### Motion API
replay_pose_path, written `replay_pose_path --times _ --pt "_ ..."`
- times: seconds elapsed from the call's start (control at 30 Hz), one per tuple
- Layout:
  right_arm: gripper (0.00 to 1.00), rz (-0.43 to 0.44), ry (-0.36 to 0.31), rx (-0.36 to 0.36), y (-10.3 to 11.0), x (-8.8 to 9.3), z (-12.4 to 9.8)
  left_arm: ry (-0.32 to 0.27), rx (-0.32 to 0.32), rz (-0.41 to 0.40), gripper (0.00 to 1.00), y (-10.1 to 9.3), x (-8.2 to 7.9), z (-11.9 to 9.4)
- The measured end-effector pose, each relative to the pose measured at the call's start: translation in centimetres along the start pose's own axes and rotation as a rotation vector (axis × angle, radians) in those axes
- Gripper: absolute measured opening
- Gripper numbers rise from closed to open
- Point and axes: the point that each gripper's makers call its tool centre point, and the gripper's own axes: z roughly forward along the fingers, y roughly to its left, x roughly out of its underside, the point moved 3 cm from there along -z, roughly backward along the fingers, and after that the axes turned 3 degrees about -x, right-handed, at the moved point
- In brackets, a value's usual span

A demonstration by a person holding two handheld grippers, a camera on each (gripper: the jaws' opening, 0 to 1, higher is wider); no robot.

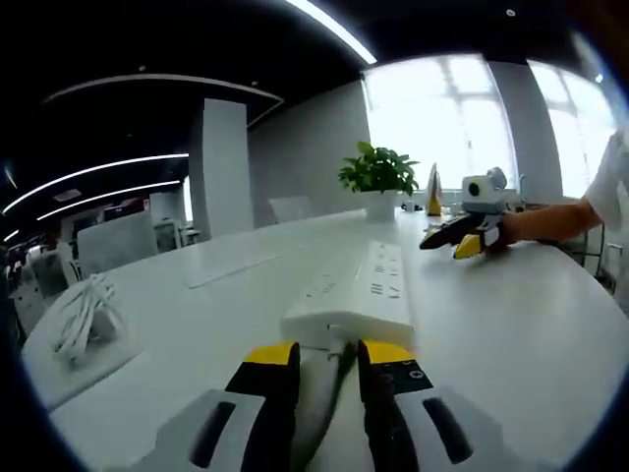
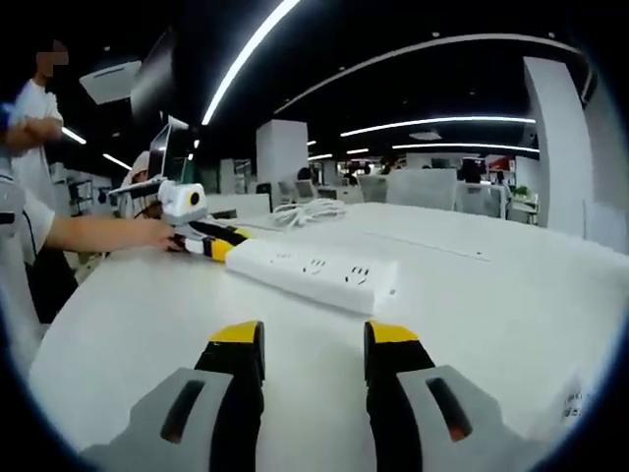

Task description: Straighten the power strip on the desk, plug the charger into it

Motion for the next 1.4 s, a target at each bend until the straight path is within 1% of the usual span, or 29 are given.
replay_pose_path --times 0.03,0.07,0.23,0.33,0.43,0.5,0.63,0.7,0.77,0.83,0.93,1.17,1.4 --pt "0.48 -0.045 0.008 -0.011 0.1 0.1 0.2 0.001 0.006 0.000 0.25 0.0 0.0 0.0" --pt "0.50 -0.050 0.015 -0.019 0.4 0.2 0.4 0.001 0.005 0.000 0.23 0.0 0.0 0.1" --pt "0.50 -0.031 0.017 -0.019 -0.1 0.2 0.7 0.007 0.009 0.000 0.21 -0.2 0.0 0.0" --pt "0.50 -0.003 0.007 -0.011 -0.5 0.1 0.8 0.014 0.024 -0.001 0.19 -0.5 0.1 0.0" --pt "0.50 0.013 0.007 0.001 -0.9 0.1 1.1 0.013 0.026 0.001 0.19 -0.4 0.1 0.0" --pt "0.50 0.019 0.005 0.002 -0.8 0.0 1.3 0.013 0.025 0.001 0.18 -0.5 0.1 0.0" --pt "0.50 0.019 0.004 0.003 -0.9 0.0 1.6 0.013 0.027 0.001 0.18 -0.4 0.1 0.1" --pt "0.50 0.021 0.004 0.003 -0.9 0.0 1.7 0.012 0.039 0.001 0.15 -0.5 0.1 0.2" --pt "0.50 0.023 0.004 0.004 -1.0 -0.1 1.7 0.013 0.042 0.002 0.14 -0.6 0.1 0.2" --pt "0.50 0.026 0.016 0.017 -1.2 0.1 1.9 0.015 0.043 0.001 0.14 -0.6 0.1 0.2" --pt "0.50 0.024 0.022 0.017 -1.4 0.2 2.1 0.015 0.047 0.003 0.14 -0.7 0.1 0.2" --pt "0.52 0.035 0.013 0.013 -1.9 0.0 2.7 0.015 0.054 0.006 0.12 -1.0 0.2 0.2" --pt "0.55 0.033 0.022 -0.006 -1.5 0.1 3.3 0.020 0.093 -0.013 0.12 -0.7 0.1 0.3"
